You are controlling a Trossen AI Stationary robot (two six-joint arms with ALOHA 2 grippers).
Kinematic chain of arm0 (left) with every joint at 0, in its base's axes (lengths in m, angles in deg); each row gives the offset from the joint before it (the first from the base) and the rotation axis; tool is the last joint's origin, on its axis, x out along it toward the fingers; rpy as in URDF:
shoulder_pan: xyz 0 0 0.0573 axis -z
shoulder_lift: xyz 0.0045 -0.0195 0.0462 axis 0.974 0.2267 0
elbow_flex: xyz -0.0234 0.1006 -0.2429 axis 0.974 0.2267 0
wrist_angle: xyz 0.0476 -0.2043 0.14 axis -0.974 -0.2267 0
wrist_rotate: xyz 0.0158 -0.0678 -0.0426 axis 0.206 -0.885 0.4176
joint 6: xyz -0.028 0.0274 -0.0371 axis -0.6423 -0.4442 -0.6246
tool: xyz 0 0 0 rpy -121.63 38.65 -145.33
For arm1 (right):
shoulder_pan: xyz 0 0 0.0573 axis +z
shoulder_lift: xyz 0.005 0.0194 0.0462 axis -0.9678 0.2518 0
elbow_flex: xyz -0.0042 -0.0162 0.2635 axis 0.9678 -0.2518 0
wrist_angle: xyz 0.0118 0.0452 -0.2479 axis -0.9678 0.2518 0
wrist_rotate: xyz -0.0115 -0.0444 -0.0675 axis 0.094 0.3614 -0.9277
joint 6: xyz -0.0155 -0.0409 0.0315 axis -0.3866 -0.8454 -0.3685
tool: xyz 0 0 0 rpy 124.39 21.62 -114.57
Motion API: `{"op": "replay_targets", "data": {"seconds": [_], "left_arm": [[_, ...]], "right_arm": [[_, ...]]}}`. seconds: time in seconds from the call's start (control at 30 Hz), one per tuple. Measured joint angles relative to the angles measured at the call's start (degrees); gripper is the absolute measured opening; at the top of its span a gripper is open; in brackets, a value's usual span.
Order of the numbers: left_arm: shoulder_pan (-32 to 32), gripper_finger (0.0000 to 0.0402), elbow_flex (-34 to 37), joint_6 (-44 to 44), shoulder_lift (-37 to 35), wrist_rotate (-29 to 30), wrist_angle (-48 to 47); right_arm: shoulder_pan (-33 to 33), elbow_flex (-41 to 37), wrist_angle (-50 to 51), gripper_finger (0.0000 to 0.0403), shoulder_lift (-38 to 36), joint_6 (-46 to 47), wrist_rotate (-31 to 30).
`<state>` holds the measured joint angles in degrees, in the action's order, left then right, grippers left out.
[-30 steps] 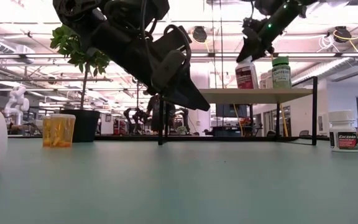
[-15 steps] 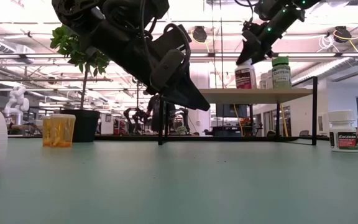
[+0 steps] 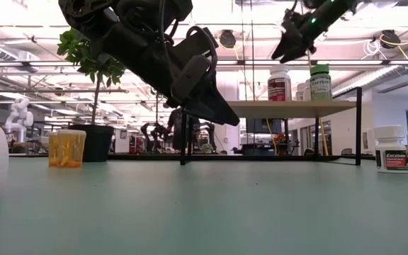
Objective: Pick and place medicine bottles onto shelf by color
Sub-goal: Put the black pill bottle on the shelf
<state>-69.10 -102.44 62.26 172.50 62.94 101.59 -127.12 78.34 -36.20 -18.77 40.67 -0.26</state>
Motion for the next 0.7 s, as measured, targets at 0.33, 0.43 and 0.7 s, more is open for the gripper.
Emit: {"op": "replay_targets", "data": {"seconds": [0.33,0.43,0.7], "left_arm": [[1.41,0.0374,-0.02,6.18,0.00,-9.72,7.17],[2.33,0.0374,-0.04,7.51,0.00,-10.82,8.65],[3.34,0.0374,-0.04,8.74,0.00,-10.23,7.92]], "right_arm": [[18.79,0.02,10.24,0.0287,-12.34,4.16,0.01],[27.68,0.04,10.20,0.0281,-14.06,7.83,-1.30],[52.66,-4.56,13.14,0.0264,-12.45,15.59,-13.39]]}}
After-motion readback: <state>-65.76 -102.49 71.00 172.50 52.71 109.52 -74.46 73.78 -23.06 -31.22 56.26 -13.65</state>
